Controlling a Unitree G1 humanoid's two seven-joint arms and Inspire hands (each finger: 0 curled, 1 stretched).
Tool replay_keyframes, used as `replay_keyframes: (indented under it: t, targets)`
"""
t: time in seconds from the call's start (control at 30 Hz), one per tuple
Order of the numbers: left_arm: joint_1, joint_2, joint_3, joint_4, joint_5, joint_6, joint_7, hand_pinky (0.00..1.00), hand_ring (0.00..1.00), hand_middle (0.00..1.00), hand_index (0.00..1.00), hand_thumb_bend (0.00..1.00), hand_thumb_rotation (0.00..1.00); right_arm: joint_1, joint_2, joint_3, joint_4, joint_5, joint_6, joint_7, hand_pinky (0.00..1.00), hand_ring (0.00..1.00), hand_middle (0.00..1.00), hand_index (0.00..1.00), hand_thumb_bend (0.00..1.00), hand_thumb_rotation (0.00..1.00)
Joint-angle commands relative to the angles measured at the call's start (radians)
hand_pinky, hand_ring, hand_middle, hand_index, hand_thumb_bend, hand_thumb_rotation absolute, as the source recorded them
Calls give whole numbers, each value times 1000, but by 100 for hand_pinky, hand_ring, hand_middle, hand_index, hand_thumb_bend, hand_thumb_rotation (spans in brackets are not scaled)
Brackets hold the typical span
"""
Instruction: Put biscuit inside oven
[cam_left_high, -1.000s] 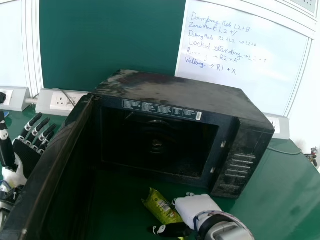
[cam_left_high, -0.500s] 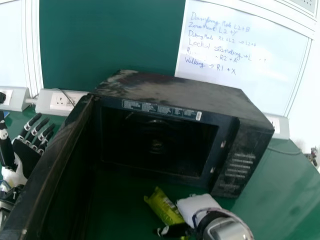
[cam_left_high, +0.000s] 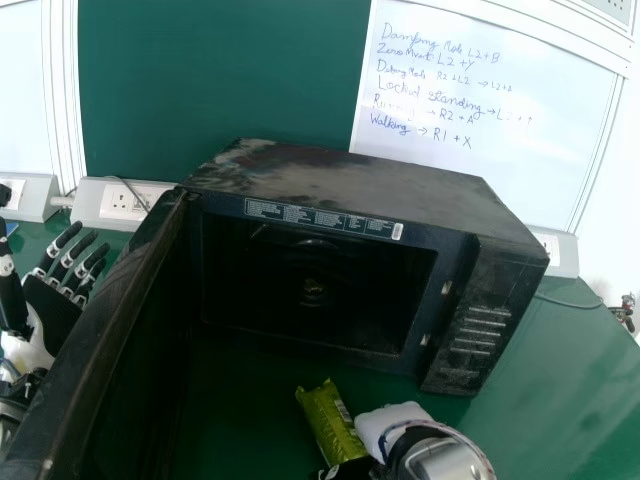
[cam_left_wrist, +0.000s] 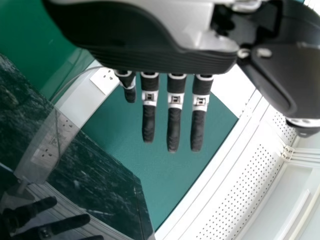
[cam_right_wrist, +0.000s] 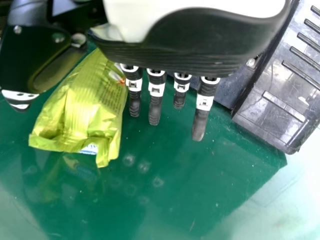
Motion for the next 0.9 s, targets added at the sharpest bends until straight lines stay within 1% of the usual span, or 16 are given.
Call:
replay_keyframes:
  t: [0.0, 0.07, 0.1, 0.17, 0.23, 0.3, 0.37, 0.4, 0.43, 0.47, 0.5, 0.6, 0.63, 0.7, 0.8, 0.87]
  targets:
    - [-1, 7, 5, -12, -4, 4, 8, 77, 73, 70, 67, 89, 39, 11, -1, 4, 15, -11, 9, -27, 78, 87, 91, 91, 94, 28]
    - [0, 8, 6, -9, -7, 3, 3, 78, 74, 70, 67, 89, 39, 16, -1, 5, 15, -14, 11, -39, 78, 87, 91, 91, 92, 28]
    - [1, 8, 7, -7, -9, 3, 1, 78, 74, 70, 67, 89, 39, 19, -5, 7, 14, -14, 9, -46, 77, 87, 91, 91, 93, 28]
    - [0, 7, 7, -6, -10, 2, 2, 78, 74, 70, 67, 89, 38, 23, -10, 10, 10, -13, 4, -60, 76, 86, 90, 91, 88, 27]
    - [0, 8, 5, -9, -8, 5, 6, 78, 74, 70, 67, 89, 38, 23, -11, 13, 12, -14, 4, -62, 76, 85, 89, 91, 86, 28]
    - [2, 8, 4, -8, -5, 4, 4, 78, 74, 70, 67, 90, 39, 30, 4, 12, 12, -23, 21, -71, 78, 86, 90, 91, 83, 30]
    - [2, 6, 4, -3, -4, -1, -3, 78, 73, 70, 67, 90, 38, 36, 16, 12, 10, -33, 33, -83, 80, 87, 90, 90, 79, 28]
    - [2, 5, 4, -2, -5, -2, -6, 77, 73, 69, 67, 90, 38, 34, 19, 15, 12, -38, 35, -82, 79, 87, 90, 90, 80, 28]
    - [3, 5, 4, -4, -4, -2, -3, 78, 73, 69, 67, 90, 38, 31, 17, 18, 15, -41, 32, -80, 78, 86, 89, 90, 83, 29]
    - [4, 6, 5, -6, -3, -1, -2, 77, 73, 69, 66, 89, 38, 26, 12, 22, 18, -41, 25, -76, 75, 83, 88, 90, 91, 32]
    - [4, 5, 5, -9, -3, 0, 3, 78, 74, 70, 67, 88, 39, 22, 13, 27, 21, -47, 24, -72, 72, 81, 87, 89, 96, 35]
    - [6, 9, 6, -12, -6, 1, 2, 78, 74, 70, 67, 88, 39, 17, 15, 38, 30, -58, 20, -78, 69, 78, 84, 88, 99, 34]
    - [6, 9, 7, -11, -8, 1, -3, 77, 73, 70, 67, 88, 39, 18, 18, 41, 32, -63, 23, -82, 67, 76, 83, 87, 98, 33]
    - [7, 9, 8, -7, -12, -2, -9, 77, 74, 70, 67, 88, 39, 24, 24, 47, 34, -77, 28, -92, 69, 78, 84, 87, 100, 31]
    - [6, 7, 5, -11, -7, -3, -2, 77, 74, 70, 68, 88, 39, 33, 25, 65, 41, -109, 23, -114, 66, 75, 82, 86, 100, 31]
    - [5, 8, 2, -16, 0, -2, 4, 77, 73, 70, 67, 87, 40, 40, 26, 83, 54, -137, 20, -123, 65, 75, 82, 86, 98, 29]
